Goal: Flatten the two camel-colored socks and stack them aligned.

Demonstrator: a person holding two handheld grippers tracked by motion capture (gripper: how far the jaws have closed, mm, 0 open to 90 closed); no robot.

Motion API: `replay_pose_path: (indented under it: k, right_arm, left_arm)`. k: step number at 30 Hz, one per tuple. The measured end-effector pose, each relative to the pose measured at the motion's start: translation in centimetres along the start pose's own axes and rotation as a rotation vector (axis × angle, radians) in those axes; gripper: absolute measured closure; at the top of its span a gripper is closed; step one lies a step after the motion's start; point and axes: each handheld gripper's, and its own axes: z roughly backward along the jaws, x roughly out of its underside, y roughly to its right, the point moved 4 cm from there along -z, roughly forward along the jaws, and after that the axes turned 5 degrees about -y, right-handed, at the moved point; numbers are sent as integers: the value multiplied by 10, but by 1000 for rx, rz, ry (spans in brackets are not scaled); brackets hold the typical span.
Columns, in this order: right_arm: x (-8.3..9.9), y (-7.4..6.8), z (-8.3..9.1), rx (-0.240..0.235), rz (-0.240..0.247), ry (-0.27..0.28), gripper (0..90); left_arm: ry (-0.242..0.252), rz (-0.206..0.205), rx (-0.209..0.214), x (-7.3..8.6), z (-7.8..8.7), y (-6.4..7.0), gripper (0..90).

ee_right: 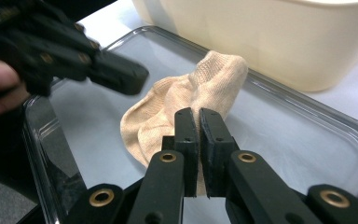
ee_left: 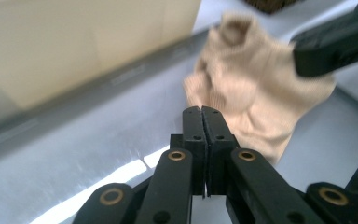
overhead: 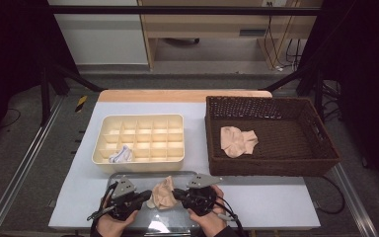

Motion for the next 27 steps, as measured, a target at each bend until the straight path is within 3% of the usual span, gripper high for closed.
replay_pose_path:
  k: [14,18,24,25,27]
  right_arm:
    - [-10,-29,-29,-62,105,-49,860]
    - [-5,-32,-38,-65,104,-67,856]
    - [-5,-32,-42,-65,95,-70,857]
    - [-4,-32,-43,-68,93,-72,857]
    - [-4,-32,-43,-69,94,-72,857]
  left_arm:
    - [-25,-15,6,4,-7,2,894]
    - [-26,-9,6,4,-6,0,894]
    - [66,31,-12,-8,10,-12,844]
    - [102,37,-11,-13,15,-14,811]
    - [126,29,-18,-18,19,-13,754]
